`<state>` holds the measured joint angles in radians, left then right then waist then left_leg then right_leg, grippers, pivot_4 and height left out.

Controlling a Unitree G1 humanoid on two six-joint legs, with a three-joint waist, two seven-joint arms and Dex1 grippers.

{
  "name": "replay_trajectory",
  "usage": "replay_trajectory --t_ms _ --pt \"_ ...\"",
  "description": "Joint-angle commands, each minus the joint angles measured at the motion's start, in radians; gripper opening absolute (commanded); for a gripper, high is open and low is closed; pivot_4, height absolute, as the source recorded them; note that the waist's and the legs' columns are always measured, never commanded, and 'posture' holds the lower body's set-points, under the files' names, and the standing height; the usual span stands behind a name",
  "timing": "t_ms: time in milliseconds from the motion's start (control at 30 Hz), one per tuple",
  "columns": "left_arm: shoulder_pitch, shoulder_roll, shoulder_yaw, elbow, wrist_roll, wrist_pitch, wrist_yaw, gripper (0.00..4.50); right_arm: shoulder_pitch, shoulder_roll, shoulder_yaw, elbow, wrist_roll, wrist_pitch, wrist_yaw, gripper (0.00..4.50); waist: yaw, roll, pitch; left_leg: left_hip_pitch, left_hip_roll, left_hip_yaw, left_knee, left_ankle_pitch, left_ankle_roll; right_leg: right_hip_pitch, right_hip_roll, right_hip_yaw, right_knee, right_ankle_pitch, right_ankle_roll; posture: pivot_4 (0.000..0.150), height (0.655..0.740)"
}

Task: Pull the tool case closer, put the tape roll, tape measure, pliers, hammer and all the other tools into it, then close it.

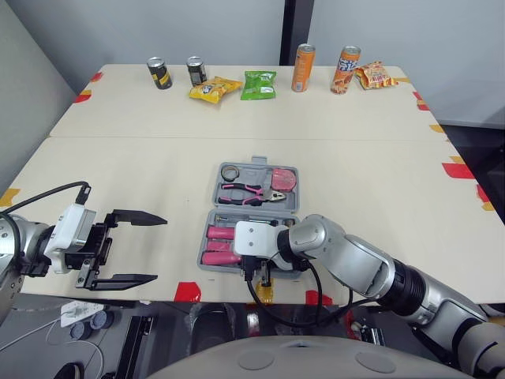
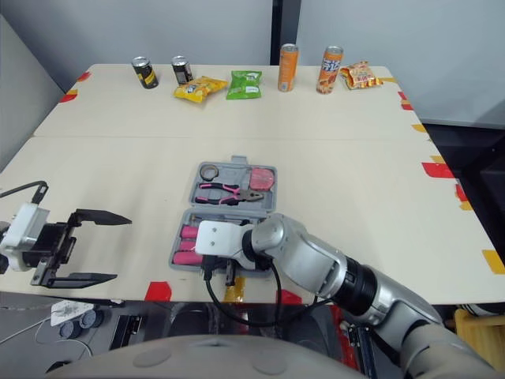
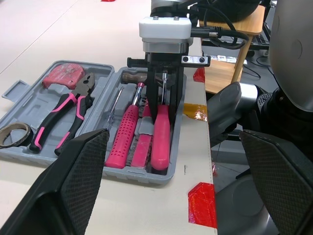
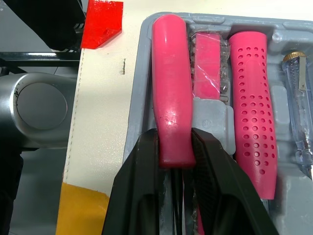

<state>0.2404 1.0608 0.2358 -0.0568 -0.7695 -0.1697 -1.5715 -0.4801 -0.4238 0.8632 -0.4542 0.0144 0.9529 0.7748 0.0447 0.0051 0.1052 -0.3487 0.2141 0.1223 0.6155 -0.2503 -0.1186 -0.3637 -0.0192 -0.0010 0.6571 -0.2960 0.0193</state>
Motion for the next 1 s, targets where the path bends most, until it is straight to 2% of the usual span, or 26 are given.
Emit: replay_trajectory --t_ms 33,133,200,333,667,867,1000 --pt "-0.002 -0.001 0.031 -0.026 0.001 0.002 -0.043 4.5 0.007 0.005 -0.009 -0.01 0.021 0.002 0.008 0.46 0.001 0.0 0.0 0.0 0.0 0.0 0.0 0.0 0.0 0.0 0.0 0.0 0.0 0.0 0.0 0.15 0.74" --pt "-0.004 -0.001 0.029 -0.024 0.001 0.002 -0.043 4.5 0.008 -0.006 -0.007 -0.003 0.02 -0.007 0.008 0.46 0.001 0.0 0.0 0.0 0.0 0.0 0.0 0.0 0.0 0.0 0.0 0.0 0.0 0.0 0.0 0.15 0.74" --pt "-0.005 -0.001 0.028 -0.024 0.0 0.003 -0.043 4.5 0.01 -0.011 -0.01 -0.001 0.024 -0.01 0.009 1.48 0.002 0.0 0.0 0.0 0.0 0.0 0.0 0.0 0.0 0.0 0.0 0.0 0.0 0.0 0.0 0.15 0.74" --pt "-0.003 0.0 0.029 -0.022 -0.001 0.002 -0.043 4.5 0.015 -0.024 -0.025 -0.003 0.028 -0.029 0.012 2.71 0.005 0.0 0.0 0.0 0.0 0.0 0.0 0.0 0.0 0.0 0.0 0.0 0.0 0.0 0.0 0.15 0.74" --pt "-0.001 -0.002 0.03 -0.02 -0.002 -0.001 -0.043 4.5 0.019 -0.06 -0.129 -0.071 0.109 -0.036 0.063 2.71 0.012 0.0 0.0 -0.001 0.0 0.0 0.0 0.0 0.0 0.0 0.0 0.0 0.0 0.0 0.0 0.15 0.74" --pt "-0.001 -0.001 0.029 -0.015 -0.002 -0.004 -0.043 4.5 0.04 -0.053 -0.207 -0.087 0.188 -0.159 0.114 2.71 0.013 0.0 0.0 -0.001 0.0 0.0 0.0 0.0 0.0 0.0 0.0 0.0 0.0 0.0 0.0 0.15 0.74" --pt "-0.003 -0.001 0.027 -0.011 -0.003 -0.007 -0.043 4.5 0.061 -0.046 -0.222 -0.046 0.182 -0.22 0.1 1.59 0.013 0.0 0.0 -0.001 0.0 0.0 0.001 0.0 0.0 0.0 0.0 0.0 0.0 0.0 0.0 0.15 0.74"
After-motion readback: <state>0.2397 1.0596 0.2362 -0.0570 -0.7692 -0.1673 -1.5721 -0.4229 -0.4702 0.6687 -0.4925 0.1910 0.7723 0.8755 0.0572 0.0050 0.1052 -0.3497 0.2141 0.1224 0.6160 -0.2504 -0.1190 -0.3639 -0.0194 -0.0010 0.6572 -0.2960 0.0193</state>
